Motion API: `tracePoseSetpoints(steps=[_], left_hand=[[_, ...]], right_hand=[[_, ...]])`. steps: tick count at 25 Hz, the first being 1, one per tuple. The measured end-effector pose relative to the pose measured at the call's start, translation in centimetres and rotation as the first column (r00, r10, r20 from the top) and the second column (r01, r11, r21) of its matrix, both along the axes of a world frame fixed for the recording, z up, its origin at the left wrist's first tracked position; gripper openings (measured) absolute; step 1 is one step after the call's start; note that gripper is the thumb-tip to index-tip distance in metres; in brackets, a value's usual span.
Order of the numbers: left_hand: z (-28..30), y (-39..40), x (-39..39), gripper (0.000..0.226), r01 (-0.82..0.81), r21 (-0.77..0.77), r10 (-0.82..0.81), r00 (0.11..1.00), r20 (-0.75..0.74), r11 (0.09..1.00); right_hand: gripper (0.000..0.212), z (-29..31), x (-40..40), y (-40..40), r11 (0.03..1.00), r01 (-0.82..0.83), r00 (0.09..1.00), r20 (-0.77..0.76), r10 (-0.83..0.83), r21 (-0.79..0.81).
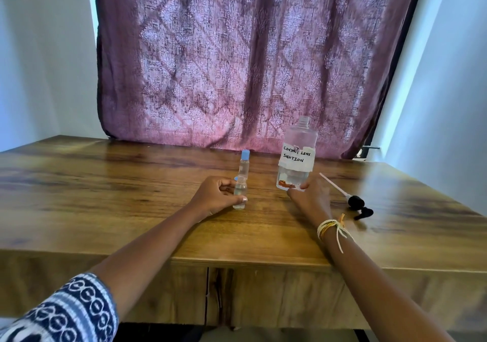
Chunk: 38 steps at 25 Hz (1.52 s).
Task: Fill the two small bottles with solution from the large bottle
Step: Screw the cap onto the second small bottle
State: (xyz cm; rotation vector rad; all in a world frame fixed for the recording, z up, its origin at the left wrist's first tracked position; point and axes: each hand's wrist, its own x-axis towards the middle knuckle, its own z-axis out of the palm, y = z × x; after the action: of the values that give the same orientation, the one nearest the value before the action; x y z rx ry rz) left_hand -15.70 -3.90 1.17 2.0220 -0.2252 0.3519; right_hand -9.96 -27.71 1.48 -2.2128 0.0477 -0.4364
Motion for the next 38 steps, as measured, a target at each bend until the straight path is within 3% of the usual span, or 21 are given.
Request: tracePoseSetpoints(steps=[6, 11, 16, 18, 22, 24, 31, 35, 38], left_hand=[[-0.2, 1.9, -0.4, 0.039, -0.091, 0.015, 0.091, 0.996, -0.017, 0.996], [-0.3, 2.8, -0.6, 0.039, -0.113, -0.016, 0.113, 0.993, -0.017, 0.993], [-0.7, 2.7, -0.3, 0.045, -0.133, -0.029, 0.133, 0.991, -0.020, 0.991], [-0.8, 2.7, -0.3, 0.045, -0.131, -0.034, 0.130, 0.991, -0.018, 0.991], [-0.9, 2.8, -0.1, 0.042, -0.115, -0.051, 0.114, 0.993, -0.021, 0.992], [-1.0, 2.8, 0.1, 0.037, -0.111, -0.074, 0.110, 0.994, -0.019, 0.991], [-1.0, 3.1, 0.2, 0.027, -0.079, -0.117, 0.078, 0.997, -0.009, 0.990], [-1.1, 3.2, 0.1, 0.027, -0.051, -0.124, 0.051, 0.999, -0.005, 0.991], [-1.0, 3.1, -0.1, 0.028, -0.033, -0.129, 0.034, 0.999, 0.003, 0.991]], right_hand=[[0.004, 0.0, -1.1, 3.9, 0.960, -0.263, 0.963, 0.029, 0.267, -0.093], [0.018, 0.2, 0.6, 6.7, 0.912, -0.385, 0.922, -0.012, 0.388, -0.144], [0.041, 0.3, 2.4, 9.9, 0.896, -0.360, 0.932, -0.049, 0.360, -0.262], [0.040, 0.2, 2.6, 10.7, 0.874, -0.365, 0.927, -0.039, 0.373, -0.321], [0.026, 0.9, 2.1, 11.5, 0.872, -0.459, 0.882, 0.032, 0.470, -0.168], [0.027, 2.2, 1.6, 11.3, 0.829, -0.537, 0.831, 0.071, 0.552, -0.158], [0.034, 7.1, -0.6, 9.7, 0.602, -0.644, 0.675, 0.019, 0.737, -0.473], [0.025, 8.5, -1.3, 10.0, 0.510, -0.655, 0.634, -0.038, 0.773, -0.558], [0.025, 8.6, -1.6, 10.7, 0.496, -0.658, 0.629, -0.052, 0.776, -0.567]])
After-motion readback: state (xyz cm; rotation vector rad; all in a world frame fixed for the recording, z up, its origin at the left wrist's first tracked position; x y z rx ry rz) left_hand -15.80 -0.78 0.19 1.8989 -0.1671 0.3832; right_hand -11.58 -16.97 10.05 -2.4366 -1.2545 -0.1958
